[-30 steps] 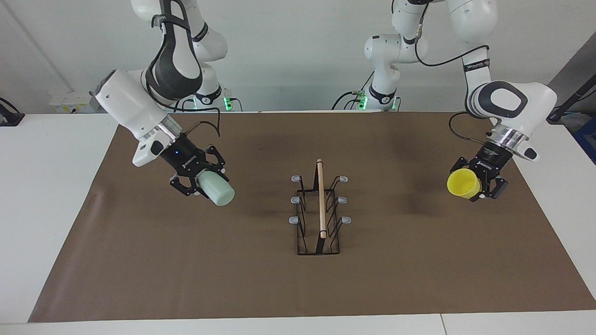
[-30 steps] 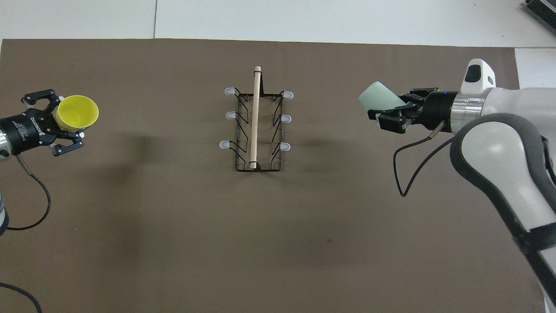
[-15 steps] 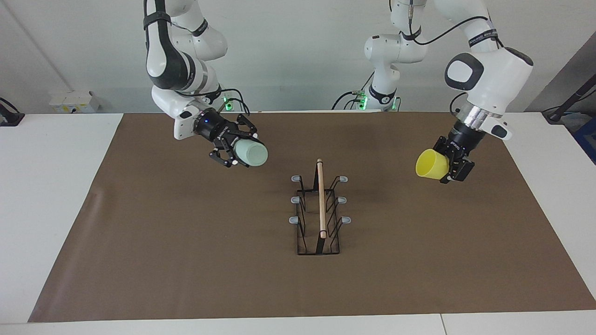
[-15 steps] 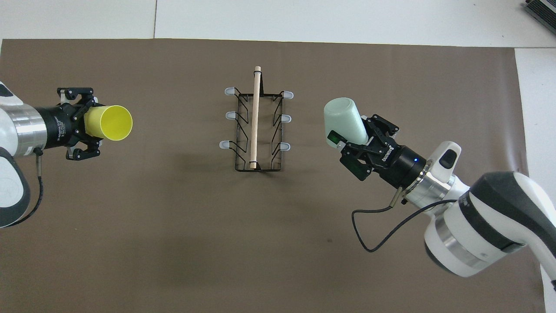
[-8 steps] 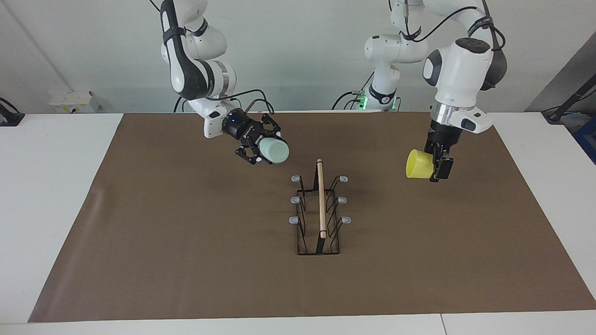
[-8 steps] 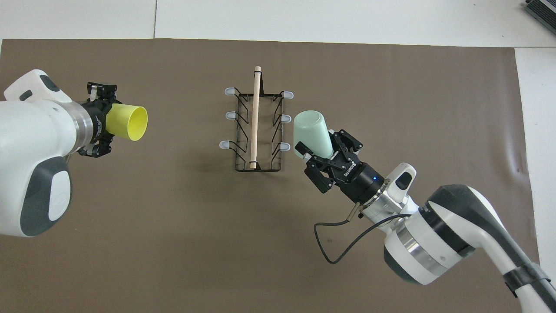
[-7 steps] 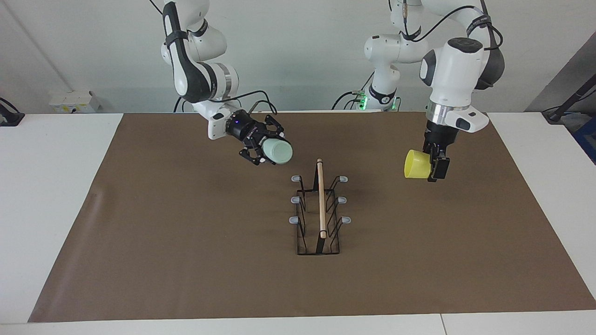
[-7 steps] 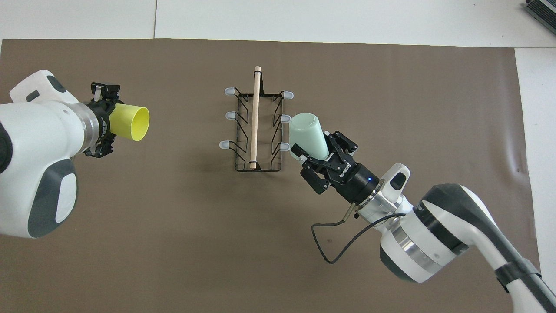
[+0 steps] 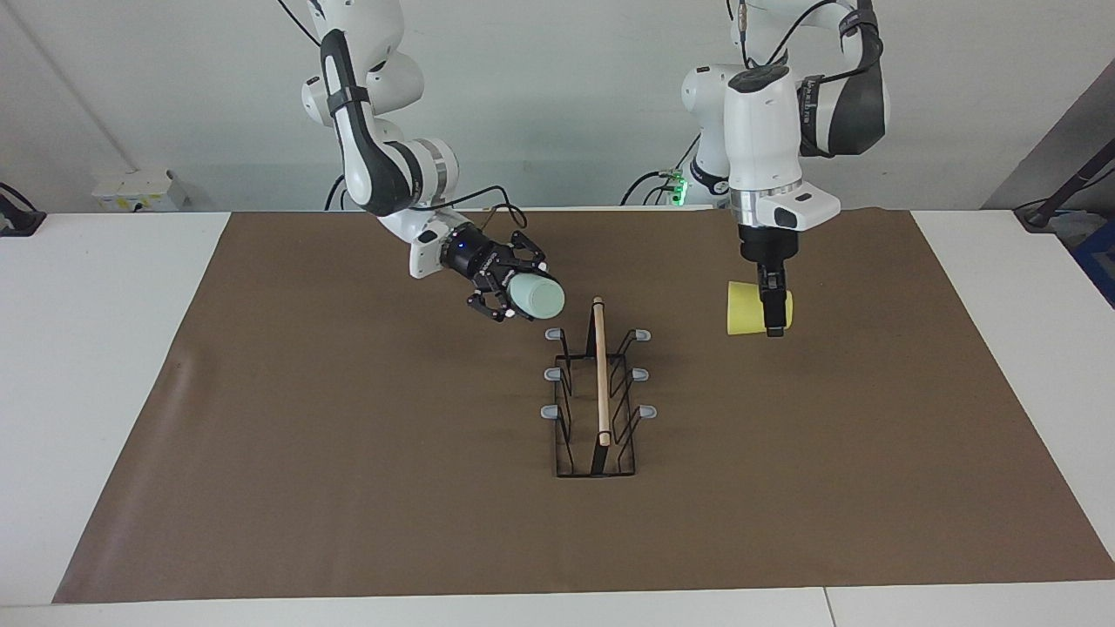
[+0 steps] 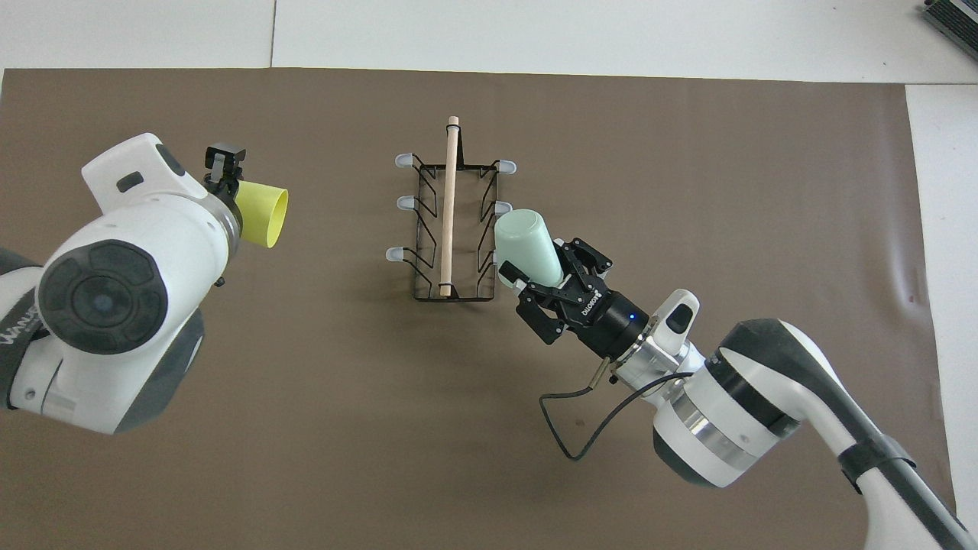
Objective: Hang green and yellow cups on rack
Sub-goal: 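Carry the green cup to the rack while the left gripper carries the yellow cup, then hang the green cup on a peg while the left gripper hangs the yellow cup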
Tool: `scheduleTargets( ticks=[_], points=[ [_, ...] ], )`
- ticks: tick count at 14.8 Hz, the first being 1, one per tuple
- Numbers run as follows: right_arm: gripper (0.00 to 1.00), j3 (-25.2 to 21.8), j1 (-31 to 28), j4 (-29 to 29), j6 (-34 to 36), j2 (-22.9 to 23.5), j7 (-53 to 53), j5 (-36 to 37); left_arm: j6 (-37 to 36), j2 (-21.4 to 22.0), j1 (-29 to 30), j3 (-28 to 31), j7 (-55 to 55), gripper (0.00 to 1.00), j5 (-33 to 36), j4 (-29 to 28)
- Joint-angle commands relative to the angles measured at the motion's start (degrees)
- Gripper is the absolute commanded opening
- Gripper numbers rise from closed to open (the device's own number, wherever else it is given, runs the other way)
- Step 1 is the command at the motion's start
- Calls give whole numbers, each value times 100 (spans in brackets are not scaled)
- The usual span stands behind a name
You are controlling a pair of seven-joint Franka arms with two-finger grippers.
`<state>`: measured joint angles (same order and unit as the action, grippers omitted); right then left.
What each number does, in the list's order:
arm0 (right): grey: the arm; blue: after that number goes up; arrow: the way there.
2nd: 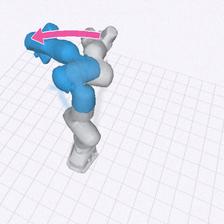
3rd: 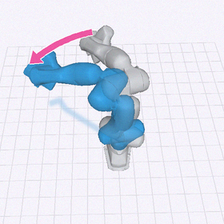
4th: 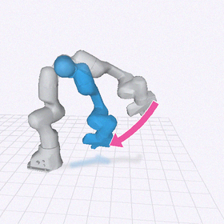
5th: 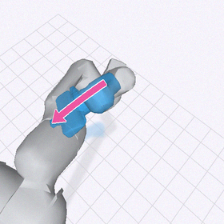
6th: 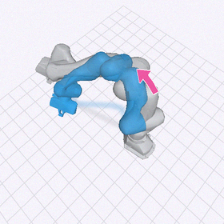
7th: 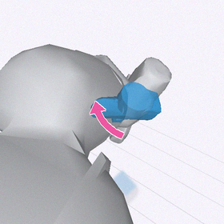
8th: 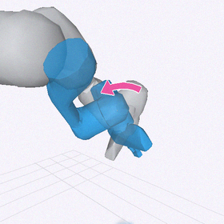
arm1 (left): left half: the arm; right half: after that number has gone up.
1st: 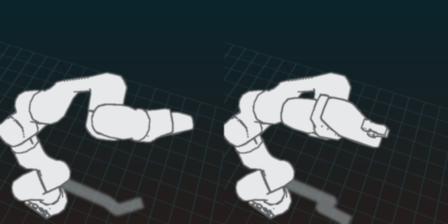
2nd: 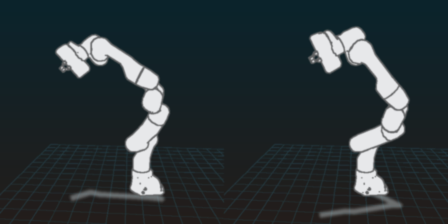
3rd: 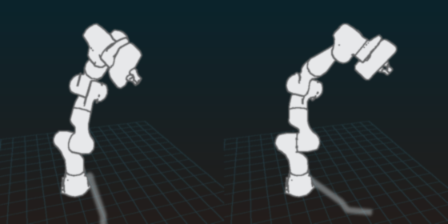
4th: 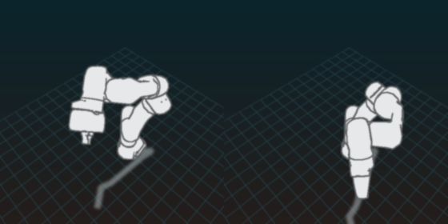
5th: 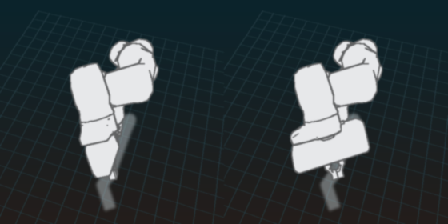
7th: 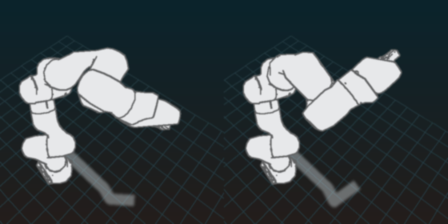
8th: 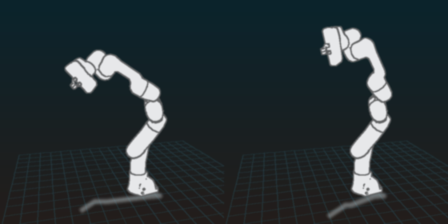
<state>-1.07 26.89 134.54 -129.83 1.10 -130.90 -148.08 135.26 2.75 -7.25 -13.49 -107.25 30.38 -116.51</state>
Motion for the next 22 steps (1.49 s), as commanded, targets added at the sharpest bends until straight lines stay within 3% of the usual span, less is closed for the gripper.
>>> scheduleTargets(
  ticks=[1,5,14,20,22],
  points=[
    [0,-8,167,2,343,144,-348,-950,-8,-72,5,-259,-174,0,668,-3],
    [0,-16,106,2,1467,802,-760,-1162,-122,-134,5,-593,-174,0,970,-3],
    [0,-43,-35,-112,1839,1103,-1393,-1180,-623,-345,5,-1173,-297,0,2172,-21],
    [0,-34,-79,-112,1944,1173,-1649,-1206,-782,-371,-13,-1472,-578,0,2375,-30],
    [0,-25,-35,-112,1901,1173,-1649,-1197,-886,-590,-39,-1586,-1041,0,2778,31]
  ],
)
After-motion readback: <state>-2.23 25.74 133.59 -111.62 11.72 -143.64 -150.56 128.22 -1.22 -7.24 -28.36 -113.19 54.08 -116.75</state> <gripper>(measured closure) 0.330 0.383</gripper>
